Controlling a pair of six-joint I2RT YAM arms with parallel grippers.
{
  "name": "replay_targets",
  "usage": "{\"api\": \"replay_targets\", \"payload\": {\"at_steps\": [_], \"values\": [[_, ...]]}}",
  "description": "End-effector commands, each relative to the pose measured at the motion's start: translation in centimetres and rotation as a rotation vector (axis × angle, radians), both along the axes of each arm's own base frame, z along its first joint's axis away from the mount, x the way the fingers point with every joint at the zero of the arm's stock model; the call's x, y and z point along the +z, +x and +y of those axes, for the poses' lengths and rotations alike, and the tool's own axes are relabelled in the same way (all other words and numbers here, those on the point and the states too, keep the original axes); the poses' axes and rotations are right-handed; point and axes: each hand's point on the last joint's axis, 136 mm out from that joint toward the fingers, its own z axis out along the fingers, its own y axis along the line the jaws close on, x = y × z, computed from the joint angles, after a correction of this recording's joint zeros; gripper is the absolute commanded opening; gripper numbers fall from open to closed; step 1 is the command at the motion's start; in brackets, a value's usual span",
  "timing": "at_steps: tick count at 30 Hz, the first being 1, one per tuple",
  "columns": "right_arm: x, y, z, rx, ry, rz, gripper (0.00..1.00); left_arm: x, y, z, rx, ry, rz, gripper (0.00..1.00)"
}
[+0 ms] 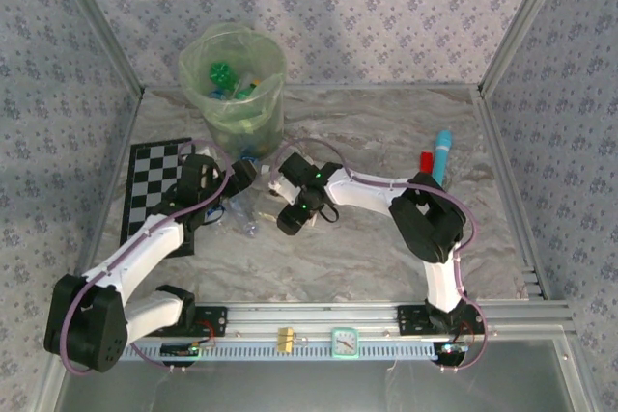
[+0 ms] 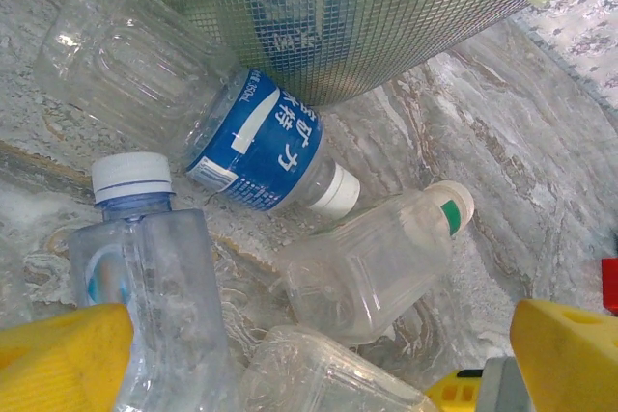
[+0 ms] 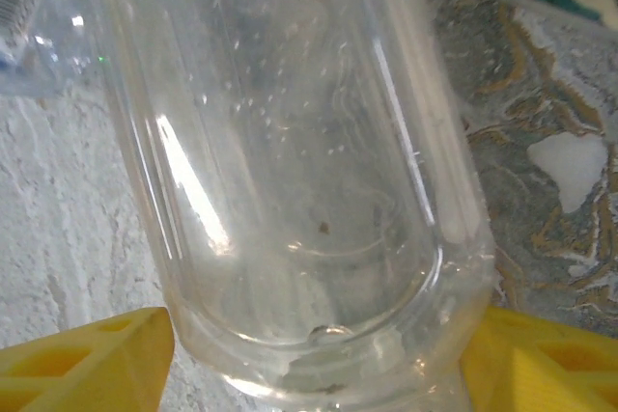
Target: Put the plastic bottles in the bin
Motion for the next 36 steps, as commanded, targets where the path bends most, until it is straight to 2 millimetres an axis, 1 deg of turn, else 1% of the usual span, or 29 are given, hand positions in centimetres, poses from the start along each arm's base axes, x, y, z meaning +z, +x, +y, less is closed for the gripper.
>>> {"api": "replay_targets", "payload": {"at_steps": [1,6,11,15,18,22,24,28,31,33,36], "values": [[-1.1,-0.3,-1.2,0.018,-0.080,-0.022,0.74,2.4,1.1,-0.4,0.003,-0.036,-0.060,1.00],[-1.9,-0.2,-1.1,0.036,-0.114,-0.054,0.65,2.2,0.9,-0.3,0.007,-0.040,-0.051,1.00],[-2.5,-0.3,-1.0,0.043,-0.127,-0.073,0.61,2.1,0.9,-0.4,0.006,-0.043,-0.049,1.00],[-2.5,-0.4,-0.8,0.052,-0.115,-0.079,0.49,2.1,0.8,-0.4,0.007,-0.048,-0.045,1.00],[-2.1,-0.7,-0.8,0.059,-0.105,-0.084,0.43,2.0,0.8,-0.5,0.008,-0.055,-0.041,1.00],[-0.9,-1.1,-0.8,0.066,-0.074,-0.086,0.35,2.2,0.5,-1.3,-0.004,-0.073,-0.044,1.00],[0.3,-1.4,-0.8,0.062,-0.042,-0.094,0.33,2.2,0.2,-2.4,-0.020,-0.094,-0.047,1.00],[2.9,-1.8,-0.9,0.039,0.039,-0.098,0.33,2.6,-0.2,-4.3,-0.039,-0.126,-0.060,1.00],[4.5,-1.3,-1.2,-0.017,0.105,-0.069,0.33,3.3,-0.3,-5.9,-0.051,-0.176,-0.085,1.00],[5.7,-0.9,-1.0,-0.055,0.166,-0.047,0.33,3.7,-0.2,-6.6,-0.059,-0.200,-0.096,1.00],[7.5,-0.6,-0.6,-0.093,0.278,-0.001,0.33,4.4,0.0,-7.2,-0.058,-0.223,-0.112,1.00]]}}
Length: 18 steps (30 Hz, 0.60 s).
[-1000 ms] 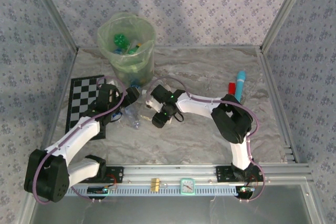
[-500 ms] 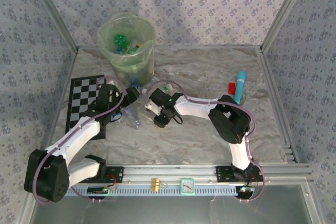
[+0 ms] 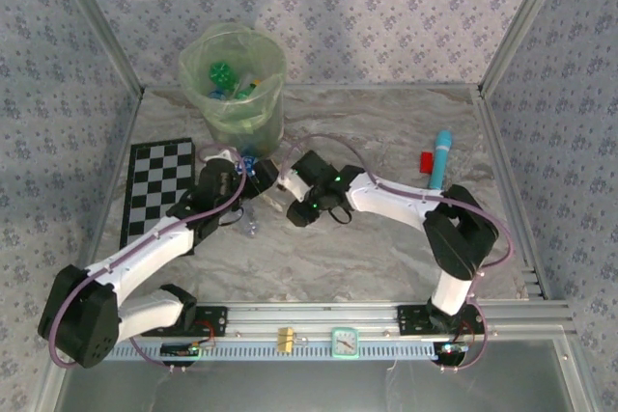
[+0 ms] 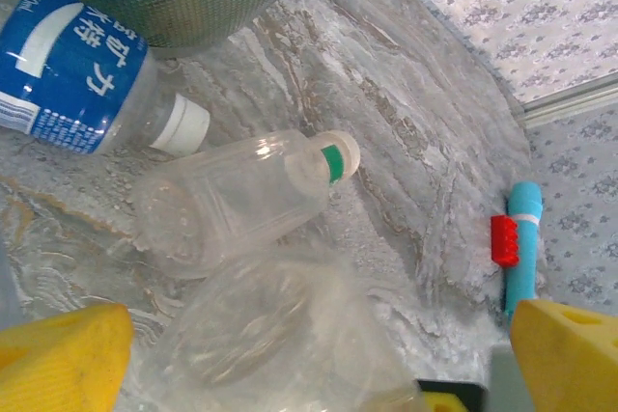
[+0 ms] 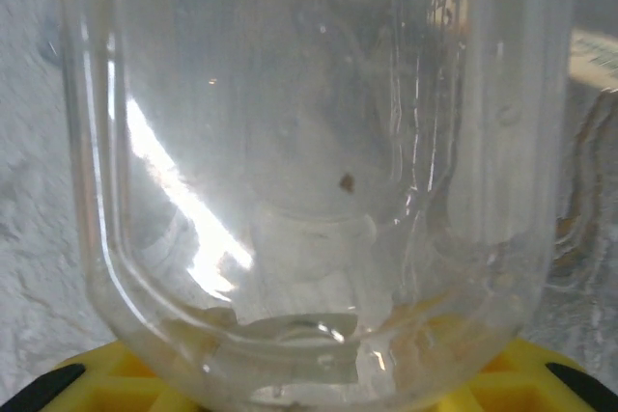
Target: Put the plastic bottles in the bin
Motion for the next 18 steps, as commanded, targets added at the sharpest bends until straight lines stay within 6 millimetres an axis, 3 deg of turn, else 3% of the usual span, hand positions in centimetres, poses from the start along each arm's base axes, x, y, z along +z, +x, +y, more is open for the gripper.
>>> {"api": "replay_targets", "payload": {"at_steps": [1,3,4,9,14,18], "values": [[2.5,-0.1,0.8,-0.044,0.161,0.085,0.33,2.5,1.1,-0.7,0.032,-0.078,-0.066,1.00],[3.9,0.6,0.9,-0.071,0.234,0.105,0.33,2.7,1.3,-0.8,0.038,-0.099,-0.070,1.00],[3.2,0.3,0.5,-0.084,0.241,0.134,0.34,2.8,1.3,-0.9,0.041,-0.106,-0.071,1.00],[5.6,0.5,1.2,-0.084,0.386,0.163,0.35,3.0,1.5,-1.7,0.037,-0.151,-0.071,1.00],[6.4,0.3,1.9,-0.067,0.438,0.170,0.35,3.3,1.9,-3.2,0.001,-0.186,-0.076,0.99],[6.9,0.1,2.3,-0.058,0.480,0.181,0.35,3.3,2.2,-4.2,-0.022,-0.207,-0.075,0.90]]}}
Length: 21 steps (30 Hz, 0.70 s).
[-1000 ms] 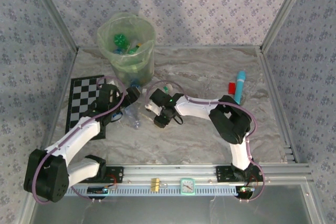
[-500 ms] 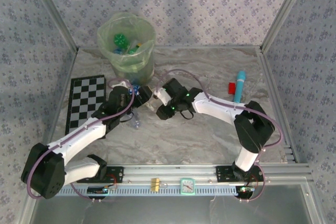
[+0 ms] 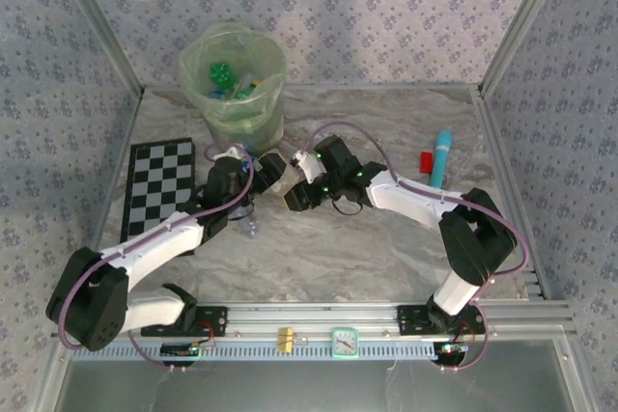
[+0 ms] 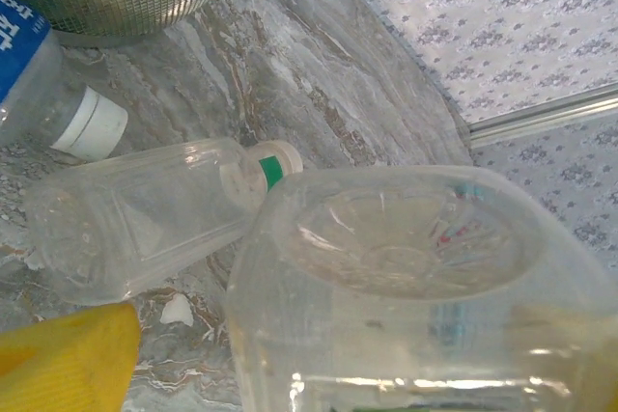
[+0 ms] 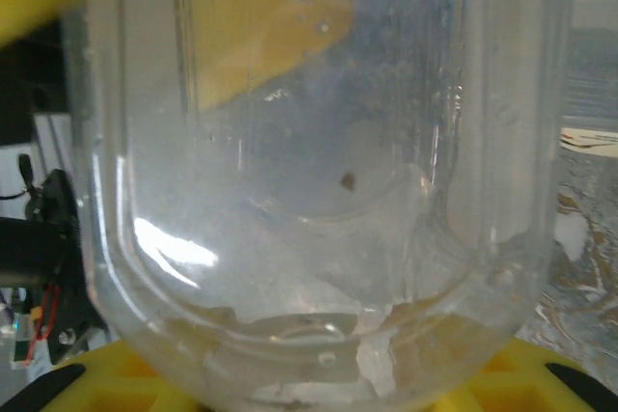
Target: Put the plastic bottles in the bin
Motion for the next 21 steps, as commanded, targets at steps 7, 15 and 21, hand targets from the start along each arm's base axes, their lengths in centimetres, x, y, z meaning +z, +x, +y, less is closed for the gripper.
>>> {"api": "replay_targets", "payload": {"at_steps": [7,15,21], "values": [[2.4,-0.5,0.7,0.018,0.096,-0.008,0.36,2.9,1.2,-1.7,-0.026,-0.081,-0.076,0.62],[2.9,-0.1,0.2,-0.009,0.100,-0.051,0.77,5.6,2.2,-1.7,-0.029,-0.041,-0.162,0.47],[4.4,0.7,-2.4,-0.100,0.124,-0.102,1.00,11.3,4.1,-2.0,-0.083,0.141,-0.333,0.43]]}}
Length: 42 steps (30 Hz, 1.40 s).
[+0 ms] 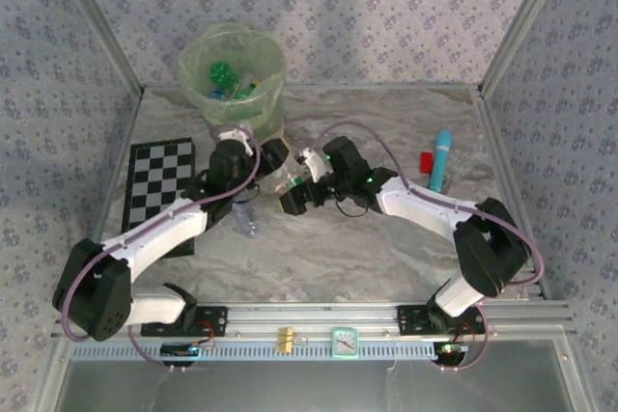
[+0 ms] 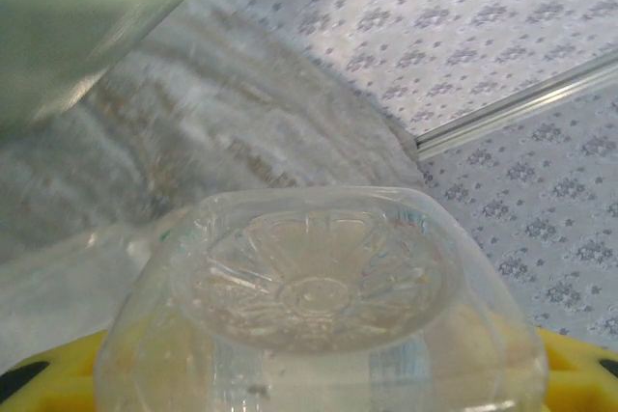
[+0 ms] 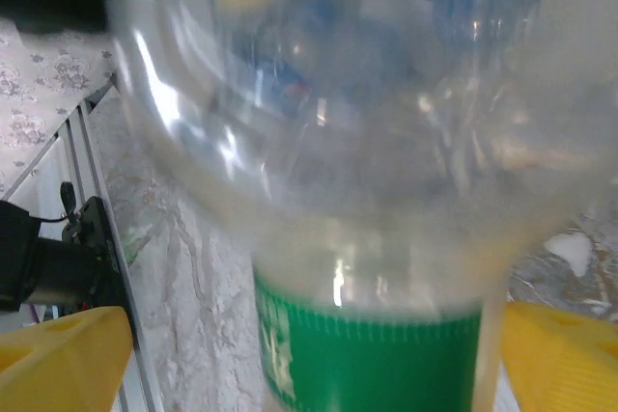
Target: Put the plastic bottles in the bin
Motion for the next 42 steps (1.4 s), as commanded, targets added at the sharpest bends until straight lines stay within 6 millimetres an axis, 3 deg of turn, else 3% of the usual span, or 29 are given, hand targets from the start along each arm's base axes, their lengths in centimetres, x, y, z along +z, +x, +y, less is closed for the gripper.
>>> {"api": "replay_targets", "payload": {"at_steps": [1,5,12,16,21,25,29,42], "values": [[2.1,1.1,-1.9,-0.080,0.040,-0.058,1.00,5.3,1.6,0.0,-0.019,0.118,-0.173,0.43],[2.7,2.1,-4.5,-0.173,0.048,-0.078,1.00,10.1,3.0,-0.5,-0.076,0.166,-0.299,0.43],[1.8,4.1,-7.9,-0.341,-0.003,-0.089,1.00,18.7,5.4,-0.9,-0.185,0.333,-0.484,0.43],[1.4,4.6,-8.7,-0.395,-0.026,-0.089,1.00,21.9,7.4,0.5,-0.172,0.456,-0.549,0.43],[1.3,5.0,-9.2,-0.419,-0.040,-0.090,1.00,24.5,10.2,3.6,-0.095,0.598,-0.581,0.44],[1.3,5.1,-9.7,-0.434,-0.047,-0.092,1.00,24.2,12.3,6.0,-0.018,0.761,-0.561,0.44],[1.3,5.3,-9.9,-0.444,-0.047,-0.090,1.00,22.6,14.5,7.7,0.035,0.866,-0.526,0.44],[0.7,4.7,-10.7,-0.465,-0.060,-0.075,1.00,11.2,20.5,7.5,-0.064,0.788,-0.219,0.47]]}}
